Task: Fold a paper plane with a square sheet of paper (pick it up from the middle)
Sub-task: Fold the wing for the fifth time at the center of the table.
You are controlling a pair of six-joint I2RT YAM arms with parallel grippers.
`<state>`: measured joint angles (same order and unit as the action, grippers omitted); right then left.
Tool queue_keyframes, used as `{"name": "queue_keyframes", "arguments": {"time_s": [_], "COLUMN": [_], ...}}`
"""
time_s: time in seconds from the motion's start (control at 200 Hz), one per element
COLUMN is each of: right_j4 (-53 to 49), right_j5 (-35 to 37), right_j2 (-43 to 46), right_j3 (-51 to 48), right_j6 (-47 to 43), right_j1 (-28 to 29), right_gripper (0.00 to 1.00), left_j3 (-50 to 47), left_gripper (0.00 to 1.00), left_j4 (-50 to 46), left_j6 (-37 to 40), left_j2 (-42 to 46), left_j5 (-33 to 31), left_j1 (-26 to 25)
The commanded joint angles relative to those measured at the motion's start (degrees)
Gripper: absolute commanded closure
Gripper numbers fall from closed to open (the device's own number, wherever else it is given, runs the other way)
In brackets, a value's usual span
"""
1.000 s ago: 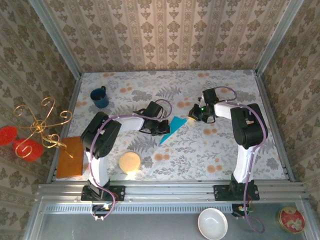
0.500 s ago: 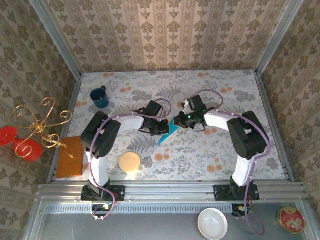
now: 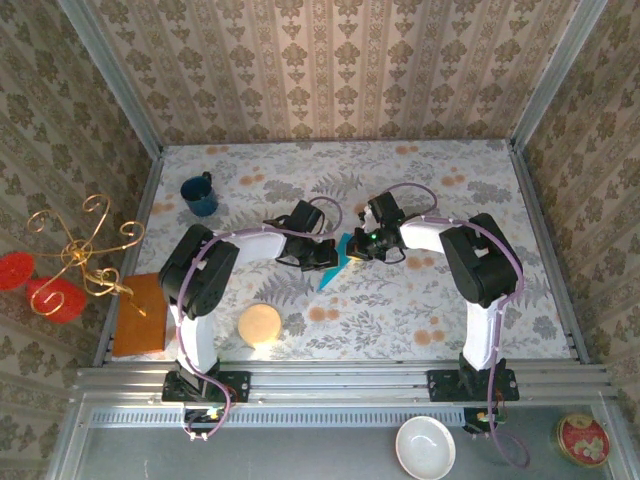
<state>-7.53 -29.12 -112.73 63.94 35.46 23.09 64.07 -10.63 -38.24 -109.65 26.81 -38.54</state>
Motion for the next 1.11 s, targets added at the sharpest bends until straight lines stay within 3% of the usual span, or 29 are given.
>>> {"name": "queue_keyframes", "arguments": {"time_s": [0.0, 0.31, 0.6, 1.1], "right_j4": [-4.0, -4.8, -6.2, -9.6], "right_j5": [2.1, 1.9, 2.6, 3.5], "right_j2": [-2.9, -3.6, -4.7, -6.9], "right_j3": [0.6, 0.8, 1.3, 3.5], "right_j6": [-1.9, -2.1, -2.7, -4.5], "right_j1": [-0.3, -0.7, -1.1, -2.2], "right_gripper": [0.94, 0.94, 0.95, 0.95], "left_j3": [0.5, 2.4, 0.2, -12.4], "left_gripper": [0.96, 0.96, 0.97, 0.99], "left_j4": [0.3, 0.2, -2.4, -8.4], "left_j6": [2.1, 2.9, 4.0, 7.7], "left_j2": [0.6, -2.8, -3.8, 6.1], "left_j5": [2.2, 3.7, 0.7, 2.0], "left_j1": [-0.2, -1.0, -0.8, -0.1]}}
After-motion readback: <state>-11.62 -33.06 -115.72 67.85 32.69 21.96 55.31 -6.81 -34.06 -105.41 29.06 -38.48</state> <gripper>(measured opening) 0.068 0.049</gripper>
